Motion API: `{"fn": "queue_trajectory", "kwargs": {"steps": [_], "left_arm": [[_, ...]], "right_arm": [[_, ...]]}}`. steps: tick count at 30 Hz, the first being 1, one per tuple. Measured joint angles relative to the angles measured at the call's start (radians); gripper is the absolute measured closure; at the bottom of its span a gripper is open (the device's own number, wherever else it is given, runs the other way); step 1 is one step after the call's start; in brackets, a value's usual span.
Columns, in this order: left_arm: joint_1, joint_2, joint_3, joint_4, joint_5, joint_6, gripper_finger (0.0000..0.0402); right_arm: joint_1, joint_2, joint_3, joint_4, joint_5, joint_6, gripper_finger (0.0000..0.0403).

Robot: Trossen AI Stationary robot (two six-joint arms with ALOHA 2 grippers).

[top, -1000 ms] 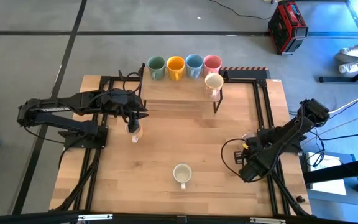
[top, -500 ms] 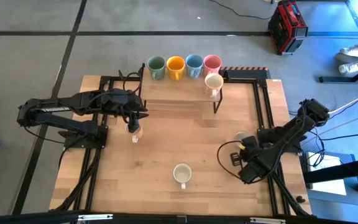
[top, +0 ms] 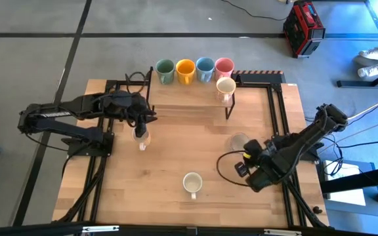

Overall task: Place coffee mugs
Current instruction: Put the gray patterned mug on the shelf

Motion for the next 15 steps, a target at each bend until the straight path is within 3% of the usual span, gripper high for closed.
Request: {"fn": "queue_trajectory", "kwargs": {"steps": [9, 15], "left_arm": [[0.001, 0.000, 0.103, -0.009, -0.008, 0.059, 0.0296], [0.001, -0.023, 0.225, -0.072, -0.014, 0.086, 0.0296]], "right_arm": [[-0.201, 0.008, 0.093, 0.225, 0.018, -0.396, 0.0357], [-0.349, 0.122, 0.276, 0.211, -0.007, -0.562, 0.0357]]}}
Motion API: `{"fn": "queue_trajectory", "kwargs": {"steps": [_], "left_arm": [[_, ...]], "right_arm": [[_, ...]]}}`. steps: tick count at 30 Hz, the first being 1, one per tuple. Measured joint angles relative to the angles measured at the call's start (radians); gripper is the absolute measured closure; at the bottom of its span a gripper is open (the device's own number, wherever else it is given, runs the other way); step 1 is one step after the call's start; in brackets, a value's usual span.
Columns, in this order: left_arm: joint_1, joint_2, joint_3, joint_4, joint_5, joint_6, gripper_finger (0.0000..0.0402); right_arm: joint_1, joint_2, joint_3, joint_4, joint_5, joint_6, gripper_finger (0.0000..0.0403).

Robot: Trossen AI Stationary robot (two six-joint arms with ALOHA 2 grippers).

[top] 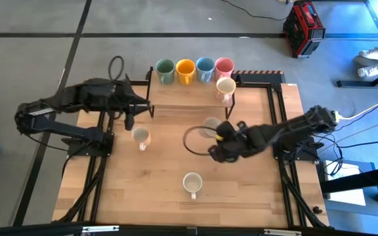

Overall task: Place coffee mugs
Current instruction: Put the gray patterned mug on the shelf

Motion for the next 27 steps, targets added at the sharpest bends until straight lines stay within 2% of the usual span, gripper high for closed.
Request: {"fn": "queue_trajectory", "kwargs": {"steps": [5, 10, 13, 17, 27], "left_arm": [[0.000, -0.049, 0.046, -0.071, -0.091, 0.130, 0.0296], [0.000, -0.094, 0.046, -0.074, -0.207, 0.174, 0.0296], [0.000, -0.105, 0.046, -0.075, -0.227, 0.169, 0.0296], [0.000, -0.107, 0.046, -0.075, -0.227, 0.170, 0.0296], [0.000, -0.099, 0.044, -0.076, -0.221, 0.190, 0.0296]], "right_arm": [[-0.113, 0.160, 0.242, -0.088, -0.027, -0.055, 0.0357], [-0.211, 0.311, 0.491, -0.271, -0.033, 0.043, 0.0357], [-0.264, 0.368, 0.589, -0.310, -0.059, 0.060, 0.0357], [-0.317, 0.397, 0.644, -0.311, -0.049, 0.104, 0.0357], [-0.438, 0.398, 0.646, -0.303, -0.048, 0.123, 0.0357]]}}
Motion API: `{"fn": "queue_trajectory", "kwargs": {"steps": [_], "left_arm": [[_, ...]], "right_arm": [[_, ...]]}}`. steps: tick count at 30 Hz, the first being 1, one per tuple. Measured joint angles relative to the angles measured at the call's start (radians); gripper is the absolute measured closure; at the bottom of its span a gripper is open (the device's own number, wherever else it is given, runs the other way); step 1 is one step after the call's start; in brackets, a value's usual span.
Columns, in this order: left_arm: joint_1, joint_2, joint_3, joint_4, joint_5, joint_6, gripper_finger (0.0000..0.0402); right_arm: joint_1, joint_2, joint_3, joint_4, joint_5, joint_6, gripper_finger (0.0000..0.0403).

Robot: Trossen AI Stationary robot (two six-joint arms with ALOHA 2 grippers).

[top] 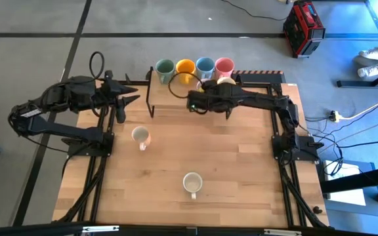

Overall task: Place coffee mugs
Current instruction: Put the gray patterned mug on the shelf

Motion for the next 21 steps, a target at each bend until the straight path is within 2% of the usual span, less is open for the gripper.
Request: {"fn": "queue_trajectory", "kwargs": {"steps": [21], "left_arm": [[0.000, 0.000, 0.000, 0.010, -0.002, 0.004, 0.0296]], "right_arm": [[-0.079, 0.053, 0.000, 0.013, -0.061, -0.081, 0.0353]]}}
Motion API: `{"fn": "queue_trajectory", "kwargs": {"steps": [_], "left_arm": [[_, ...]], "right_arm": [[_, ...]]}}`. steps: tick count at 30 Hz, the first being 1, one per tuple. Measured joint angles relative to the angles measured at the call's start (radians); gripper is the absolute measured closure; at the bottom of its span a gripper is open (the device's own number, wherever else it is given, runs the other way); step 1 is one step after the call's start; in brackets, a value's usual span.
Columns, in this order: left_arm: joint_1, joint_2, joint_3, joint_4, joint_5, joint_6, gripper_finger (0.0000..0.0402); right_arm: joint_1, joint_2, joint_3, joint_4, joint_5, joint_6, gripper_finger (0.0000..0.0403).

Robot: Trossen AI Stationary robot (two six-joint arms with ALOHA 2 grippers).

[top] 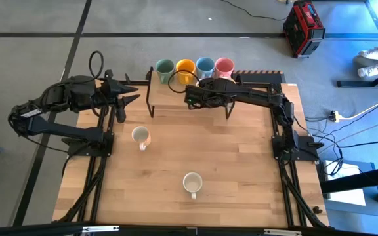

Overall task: Place coffee mugs
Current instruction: Put the gray patterned mug on the shelf, then put the blue patterned mug on the shelf

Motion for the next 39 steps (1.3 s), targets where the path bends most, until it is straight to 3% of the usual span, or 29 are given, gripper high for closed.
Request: {"fn": "queue_trajectory", "kwargs": {"steps": [17, 24, 29, 39], "left_arm": [[0.000, 0.000, 0.000, 0.014, 0.000, 0.002, 0.0296], [0.000, 0.000, 0.000, 0.014, 0.000, 0.002, 0.0296], [0.000, 0.000, 0.000, 0.008, 0.002, 0.004, 0.0296], [0.000, 0.000, 0.000, -0.002, 0.010, 0.034, 0.0296]], "right_arm": [[-0.004, -0.001, 0.000, -0.002, 0.041, -0.002, 0.0272], [0.004, -0.002, 0.000, -0.003, 0.020, -0.028, 0.0257], [0.017, -0.018, 0.001, -0.008, 0.071, -0.028, 0.0249], [0.018, -0.057, 0.000, -0.004, 0.082, -0.074, 0.0172]]}}
